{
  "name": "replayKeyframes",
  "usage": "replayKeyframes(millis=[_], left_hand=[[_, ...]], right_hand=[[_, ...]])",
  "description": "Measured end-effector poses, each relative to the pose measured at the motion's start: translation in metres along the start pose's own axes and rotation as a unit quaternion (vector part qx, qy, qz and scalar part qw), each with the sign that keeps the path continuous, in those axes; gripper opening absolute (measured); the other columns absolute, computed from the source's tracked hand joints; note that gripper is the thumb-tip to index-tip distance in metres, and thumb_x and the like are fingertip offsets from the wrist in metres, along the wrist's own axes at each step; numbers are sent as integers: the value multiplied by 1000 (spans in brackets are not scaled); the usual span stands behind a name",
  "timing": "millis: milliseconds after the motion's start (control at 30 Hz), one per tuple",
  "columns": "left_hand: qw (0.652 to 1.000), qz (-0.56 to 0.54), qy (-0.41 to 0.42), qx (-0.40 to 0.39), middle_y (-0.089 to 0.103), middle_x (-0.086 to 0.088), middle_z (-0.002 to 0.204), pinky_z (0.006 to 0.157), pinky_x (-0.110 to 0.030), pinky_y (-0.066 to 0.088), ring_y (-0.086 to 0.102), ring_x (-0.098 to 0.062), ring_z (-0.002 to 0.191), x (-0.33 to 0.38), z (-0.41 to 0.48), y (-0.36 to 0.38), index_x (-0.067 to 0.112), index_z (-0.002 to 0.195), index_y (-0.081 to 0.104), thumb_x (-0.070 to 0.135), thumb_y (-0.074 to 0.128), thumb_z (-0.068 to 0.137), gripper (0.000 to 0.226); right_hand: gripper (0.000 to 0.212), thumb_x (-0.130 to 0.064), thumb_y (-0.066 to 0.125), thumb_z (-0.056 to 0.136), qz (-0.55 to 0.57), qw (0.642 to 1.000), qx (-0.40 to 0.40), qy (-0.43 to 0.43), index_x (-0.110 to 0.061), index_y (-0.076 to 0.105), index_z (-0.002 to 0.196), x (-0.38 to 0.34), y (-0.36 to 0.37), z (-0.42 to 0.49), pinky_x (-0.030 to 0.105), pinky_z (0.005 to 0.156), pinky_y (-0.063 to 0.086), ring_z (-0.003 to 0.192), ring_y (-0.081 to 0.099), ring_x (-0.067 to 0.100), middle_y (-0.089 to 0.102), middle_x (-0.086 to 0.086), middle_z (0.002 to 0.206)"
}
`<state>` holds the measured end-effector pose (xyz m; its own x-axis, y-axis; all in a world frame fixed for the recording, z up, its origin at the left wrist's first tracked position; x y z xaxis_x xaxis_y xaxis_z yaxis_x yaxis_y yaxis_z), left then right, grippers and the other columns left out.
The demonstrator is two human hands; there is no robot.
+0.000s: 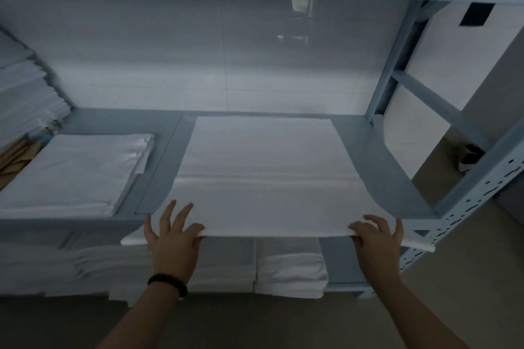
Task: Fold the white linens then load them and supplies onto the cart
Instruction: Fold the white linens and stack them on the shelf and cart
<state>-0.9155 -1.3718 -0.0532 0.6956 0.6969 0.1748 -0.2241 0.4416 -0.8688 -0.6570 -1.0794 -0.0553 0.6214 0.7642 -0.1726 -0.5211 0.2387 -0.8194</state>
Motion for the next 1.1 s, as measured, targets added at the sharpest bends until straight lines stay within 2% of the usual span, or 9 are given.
replayKeyframes(millis=[133, 233, 367, 433, 533, 667, 767, 967, 1100], left_hand=[[998, 2, 5, 59, 62, -14, 124, 106, -72, 8, 41, -42, 130, 3, -9, -26, 20, 74, 73, 2, 89, 55, 31], [993, 10, 14, 117, 61, -15, 124, 110, -67, -6, 39, -43, 132, 6, -12, -48, 21, 75, 72, 1, 87, 58, 30], [980, 7, 16, 200, 59, -14, 124, 109, -70, -3, 36, -41, 135, 12, -6, -86, 21, 73, 71, 20, 73, 78, 6], [972, 4, 16, 234, 60, -14, 123, 108, -72, 0, 37, -41, 135, 15, 0, -103, 21, 70, 70, 31, 63, 85, 19], [961, 4, 25, 275, 61, -15, 121, 108, -71, 0, 38, -41, 134, 21, 8, -125, 18, 72, 70, 30, 59, 90, 24], [948, 2, 41, 316, 62, -15, 121, 107, -73, 1, 38, -42, 133, 27, 19, -146, 14, 76, 71, 15, 72, 84, 8], [933, 12, 51, 356, 62, -15, 122, 109, -70, -1, 38, -40, 133, 26, 26, -156, 17, 82, 67, 19, 63, 90, 9], [940, 47, 45, 336, 66, -17, 108, 110, -68, 4, 48, -42, 121, 24, 75, -130, 9, 76, 68, 1, 64, 83, 11], [949, 53, 55, 306, 64, -11, 83, 102, -62, 27, 51, -32, 96, 14, 119, -96, 10, 77, 71, -1, 65, 78, 13]], right_hand=[[7, -6, 66, 73, 12, 997, 80, -16, -12, 70, 75, -7, -37, -4, 74, 106, 10, 110, 59, 38, 72, 4, 86], [14, -20, 61, 78, 13, 992, 128, -6, -13, 71, 72, -9, -65, -3, 71, 108, 2, 118, 53, 41, 70, 7, 97], [12, -22, 66, 77, 29, 984, 173, 14, -13, 73, 72, -12, -94, 4, 71, 108, -1, 126, 44, 43, 65, 13, 110], [17, -22, 60, 82, 39, 980, 193, 13, -13, 73, 75, -14, -106, 10, 71, 109, -3, 130, 39, 41, 63, 14, 117], [20, -18, 56, 86, 52, 973, 225, -5, -12, 74, 79, -16, -123, 23, 70, 109, -4, 133, 35, 39, 61, 15, 122], [17, -12, 57, 88, 51, 963, 262, -33, -10, 73, 82, -21, -140, 39, 67, 110, -9, 135, 34, 39, 60, 15, 126], [22, -13, 52, 93, 41, 952, 301, -38, -9, 70, 83, -20, -147, 50, 66, 110, -9, 137, 32, 36, 58, 14, 128], [13, -7, 57, 90, -15, 958, 281, -49, -7, 67, 83, -23, -117, 95, 69, 110, -5, 131, 41, 40, 62, 17, 120], [16, -10, 55, 91, -47, 967, 248, -30, -3, 68, 85, -21, -79, 129, 72, 108, 7, 97, 56, 39, 65, 16, 91]])
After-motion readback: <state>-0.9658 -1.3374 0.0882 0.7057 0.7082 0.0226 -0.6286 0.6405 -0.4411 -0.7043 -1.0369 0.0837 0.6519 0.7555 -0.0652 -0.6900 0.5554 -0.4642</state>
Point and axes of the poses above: each hand's wrist, its own z-axis towards the middle knuckle, its own y-axis out of the palm, x = y × z, the point moved 7 cm from there along z, towards the middle knuckle
